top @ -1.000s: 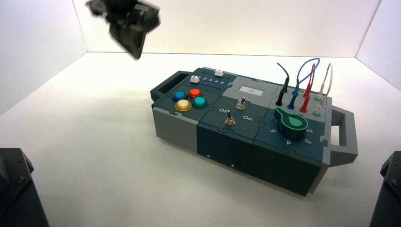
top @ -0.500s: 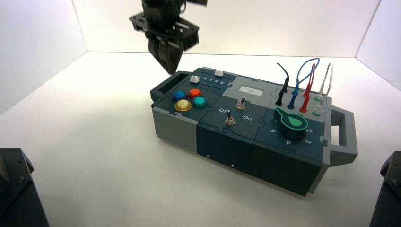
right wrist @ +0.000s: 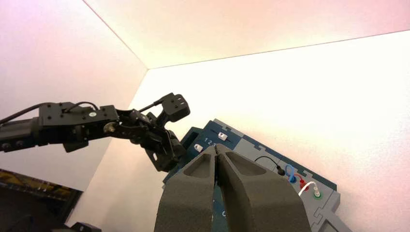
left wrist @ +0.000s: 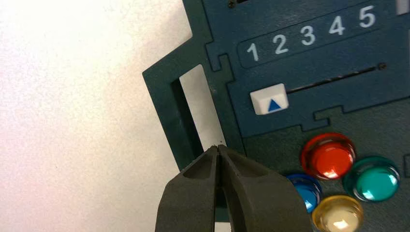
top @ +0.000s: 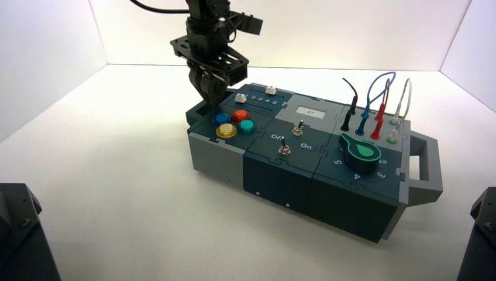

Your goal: Move the box away.

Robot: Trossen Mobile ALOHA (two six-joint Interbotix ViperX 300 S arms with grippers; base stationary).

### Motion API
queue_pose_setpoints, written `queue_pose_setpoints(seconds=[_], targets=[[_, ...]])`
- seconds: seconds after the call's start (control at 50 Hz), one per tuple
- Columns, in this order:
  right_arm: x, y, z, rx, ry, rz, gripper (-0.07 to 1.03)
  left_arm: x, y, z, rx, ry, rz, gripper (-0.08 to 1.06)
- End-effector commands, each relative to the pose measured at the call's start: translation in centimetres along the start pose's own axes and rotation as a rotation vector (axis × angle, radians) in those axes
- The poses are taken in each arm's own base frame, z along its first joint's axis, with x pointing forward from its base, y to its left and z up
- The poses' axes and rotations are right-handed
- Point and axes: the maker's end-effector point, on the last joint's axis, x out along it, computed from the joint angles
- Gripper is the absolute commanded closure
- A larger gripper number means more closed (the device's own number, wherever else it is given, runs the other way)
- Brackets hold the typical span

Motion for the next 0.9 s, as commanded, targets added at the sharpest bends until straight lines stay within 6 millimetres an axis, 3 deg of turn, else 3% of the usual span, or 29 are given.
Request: queue_pose_setpoints(seconds=[0.02, 0.26, 0.52, 0.9], targets=[[-0.5, 0.7, 1.0, -0.009, -0.025, 0.015, 0.99, -0.8, 0.5, 1.3, -0.004, -0.042, 0.007, 1.01], [-0.4, 0.7, 1.0, -0.007, -0.027, 0.016, 0.99, 0.4, 1.8, 0.5, -0.028, -0.007, 0.008, 1.01], [-0.2, 0.6, 1.3, -0.004, -0.034, 0.011, 0.99, 2.1, 3.6, -2.1, -0.069, 0.064, 0.013, 1.01], [0.8, 0.1, 1.4, -0.003, -0.007, -0.002, 0.99, 1.4, 6.4, -4.1, -0.152, 0.072, 0.027, 1.01]])
